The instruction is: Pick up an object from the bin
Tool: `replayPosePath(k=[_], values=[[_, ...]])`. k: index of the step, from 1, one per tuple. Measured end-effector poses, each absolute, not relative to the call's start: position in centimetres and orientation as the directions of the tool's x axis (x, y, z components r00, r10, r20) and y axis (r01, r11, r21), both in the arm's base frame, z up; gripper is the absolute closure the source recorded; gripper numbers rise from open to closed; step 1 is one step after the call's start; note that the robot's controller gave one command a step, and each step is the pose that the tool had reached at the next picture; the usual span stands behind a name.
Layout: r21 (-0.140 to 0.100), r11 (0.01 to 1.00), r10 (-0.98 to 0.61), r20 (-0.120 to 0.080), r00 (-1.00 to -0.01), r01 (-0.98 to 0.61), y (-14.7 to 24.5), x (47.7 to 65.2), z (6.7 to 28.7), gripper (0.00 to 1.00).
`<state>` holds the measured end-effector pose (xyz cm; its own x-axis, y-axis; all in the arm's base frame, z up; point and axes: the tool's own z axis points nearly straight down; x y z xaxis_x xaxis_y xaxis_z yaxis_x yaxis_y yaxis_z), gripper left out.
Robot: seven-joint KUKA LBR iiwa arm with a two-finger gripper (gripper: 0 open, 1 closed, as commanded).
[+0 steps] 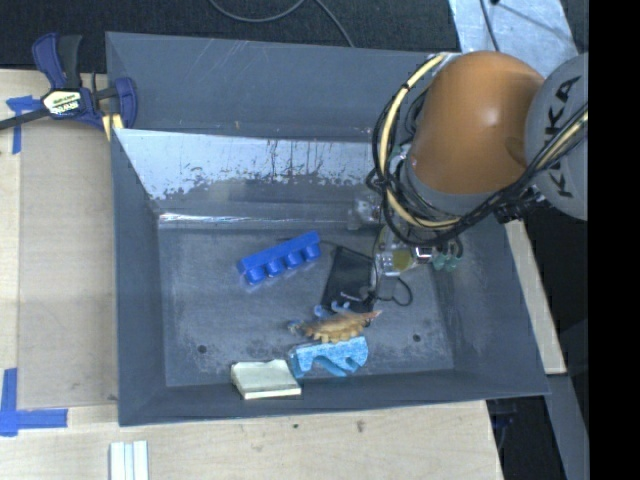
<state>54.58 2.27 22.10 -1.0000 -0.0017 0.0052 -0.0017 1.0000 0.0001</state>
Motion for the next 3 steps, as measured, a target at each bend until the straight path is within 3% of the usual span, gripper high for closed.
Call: replayPosePath(k=[1,2,3], values=[[0.000,1.000,-0.001,-0.004,-1.000,-0.001,2.3,54.7,22.6,0.00],[0.000,0.998,-0.067,-0.009,-0.998,-0.067,2.6,57.4,19.7,0.00],[0.001,0.998,-0.070,0.000,-0.998,-0.070,2.9,58.3,17.5,0.00]])
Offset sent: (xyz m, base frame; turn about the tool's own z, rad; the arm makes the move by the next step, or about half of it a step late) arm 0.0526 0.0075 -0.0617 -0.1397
